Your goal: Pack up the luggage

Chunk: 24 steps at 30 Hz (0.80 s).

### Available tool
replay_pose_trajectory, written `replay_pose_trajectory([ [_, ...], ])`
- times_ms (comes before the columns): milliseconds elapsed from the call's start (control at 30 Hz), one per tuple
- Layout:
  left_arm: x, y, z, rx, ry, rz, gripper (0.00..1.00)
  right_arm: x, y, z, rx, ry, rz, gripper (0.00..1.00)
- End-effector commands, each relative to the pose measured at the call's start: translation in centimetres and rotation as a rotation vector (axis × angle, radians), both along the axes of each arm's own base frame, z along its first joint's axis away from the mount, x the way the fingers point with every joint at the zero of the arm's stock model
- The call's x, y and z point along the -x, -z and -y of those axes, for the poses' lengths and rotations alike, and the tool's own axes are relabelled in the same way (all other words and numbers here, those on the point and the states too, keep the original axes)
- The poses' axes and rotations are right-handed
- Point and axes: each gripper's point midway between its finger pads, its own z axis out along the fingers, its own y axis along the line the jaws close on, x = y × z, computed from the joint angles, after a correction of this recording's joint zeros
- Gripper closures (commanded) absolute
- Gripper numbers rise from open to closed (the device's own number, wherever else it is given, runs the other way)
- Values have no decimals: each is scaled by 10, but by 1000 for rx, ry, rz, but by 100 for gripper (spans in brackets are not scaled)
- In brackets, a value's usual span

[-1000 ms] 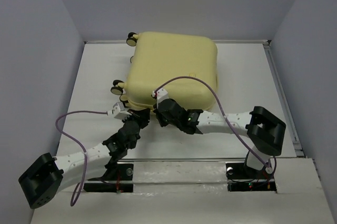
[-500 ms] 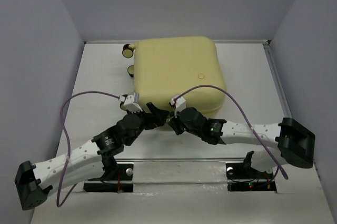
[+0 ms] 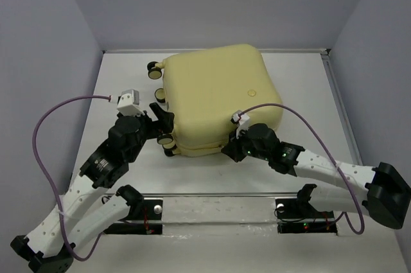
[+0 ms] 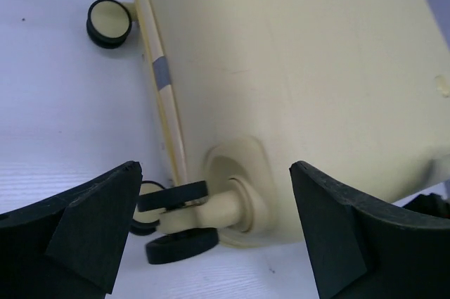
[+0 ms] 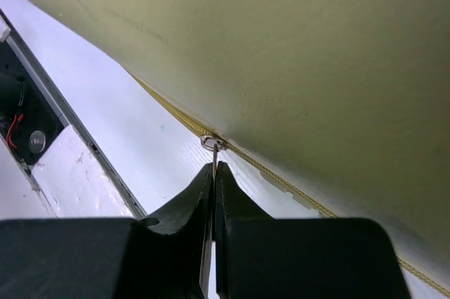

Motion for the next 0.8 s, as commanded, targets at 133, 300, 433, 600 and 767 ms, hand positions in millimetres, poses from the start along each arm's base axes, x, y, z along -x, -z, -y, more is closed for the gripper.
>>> replay_pose_trajectory([
  [133,-3,45,20,-117,206,-100,1,-10,-18,27,-15,-18,20,93],
  [300,0,48,44,-99,373,-107,4,-9,-16,30,-9,-20,16,93],
  [433,4,67,66,-65,501,-143,13,-16,-22,38,-2,5,38,93],
  [600,17,74,87,20,623,-162,26,-42,-40,57,-13,67,67,93],
  [767,28,70,98,92,694,-157,26,-81,-61,79,-47,148,96,93],
])
